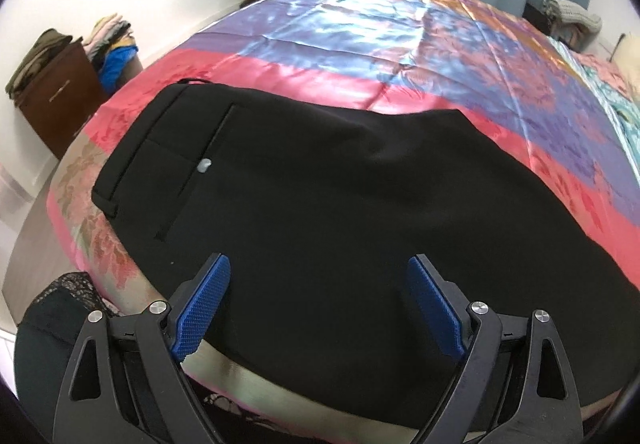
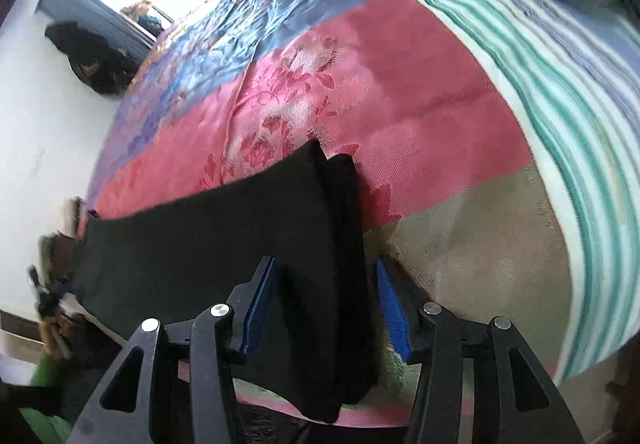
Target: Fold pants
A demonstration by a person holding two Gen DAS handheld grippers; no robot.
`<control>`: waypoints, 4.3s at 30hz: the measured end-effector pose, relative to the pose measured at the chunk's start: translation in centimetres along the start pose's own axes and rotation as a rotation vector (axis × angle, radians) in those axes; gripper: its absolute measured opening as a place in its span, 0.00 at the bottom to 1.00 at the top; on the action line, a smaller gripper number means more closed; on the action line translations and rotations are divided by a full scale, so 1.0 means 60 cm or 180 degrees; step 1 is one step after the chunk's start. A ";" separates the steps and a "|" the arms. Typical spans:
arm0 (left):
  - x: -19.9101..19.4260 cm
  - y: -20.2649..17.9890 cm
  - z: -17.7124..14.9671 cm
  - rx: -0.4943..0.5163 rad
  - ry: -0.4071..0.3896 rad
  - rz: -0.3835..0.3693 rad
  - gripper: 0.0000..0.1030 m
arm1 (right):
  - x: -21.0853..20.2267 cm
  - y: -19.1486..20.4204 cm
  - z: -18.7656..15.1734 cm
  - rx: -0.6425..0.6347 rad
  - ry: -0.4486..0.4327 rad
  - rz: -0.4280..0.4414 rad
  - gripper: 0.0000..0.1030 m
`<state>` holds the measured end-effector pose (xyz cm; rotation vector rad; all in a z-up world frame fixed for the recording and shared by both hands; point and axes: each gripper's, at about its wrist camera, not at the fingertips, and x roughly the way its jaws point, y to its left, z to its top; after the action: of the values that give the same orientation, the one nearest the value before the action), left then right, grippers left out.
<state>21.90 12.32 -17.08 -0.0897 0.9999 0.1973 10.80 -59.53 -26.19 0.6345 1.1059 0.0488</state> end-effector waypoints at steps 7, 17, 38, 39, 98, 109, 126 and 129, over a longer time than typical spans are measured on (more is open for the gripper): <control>-0.002 -0.003 -0.006 -0.0011 0.0009 0.0024 0.89 | 0.029 -0.002 0.005 0.0119 0.0348 0.0480 0.19; -0.007 0.003 -0.017 -0.0084 -0.0027 -0.0073 0.89 | -0.016 0.111 -0.045 0.0718 -0.0201 0.1916 0.11; -0.065 0.048 -0.036 -0.0357 -0.0089 -0.0840 0.88 | 0.293 0.836 -0.174 -0.1395 -0.0018 0.1178 0.59; -0.076 0.037 -0.036 -0.0308 -0.0114 -0.0969 0.87 | 0.264 0.824 -0.182 -0.1513 -0.0143 0.1121 0.69; -0.062 -0.183 -0.007 0.0932 -0.0019 -0.1125 0.60 | 0.208 0.591 -0.169 -0.1015 0.0066 0.0691 0.78; 0.006 -0.266 -0.022 0.1399 0.0107 -0.0974 0.67 | 0.210 0.585 -0.037 -0.1046 -0.0170 0.0410 0.78; -0.032 -0.188 -0.041 0.1063 0.0212 -0.0700 0.81 | 0.207 0.563 -0.219 -0.0922 -0.0022 0.0356 0.76; -0.048 -0.168 -0.036 0.1026 0.0105 -0.0544 0.87 | 0.168 0.579 -0.218 -0.0907 -0.0297 0.0389 0.78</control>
<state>20.70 1.74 -15.97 0.1158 1.0398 -0.1230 13.83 -21.56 -20.85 0.4429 0.9474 0.2749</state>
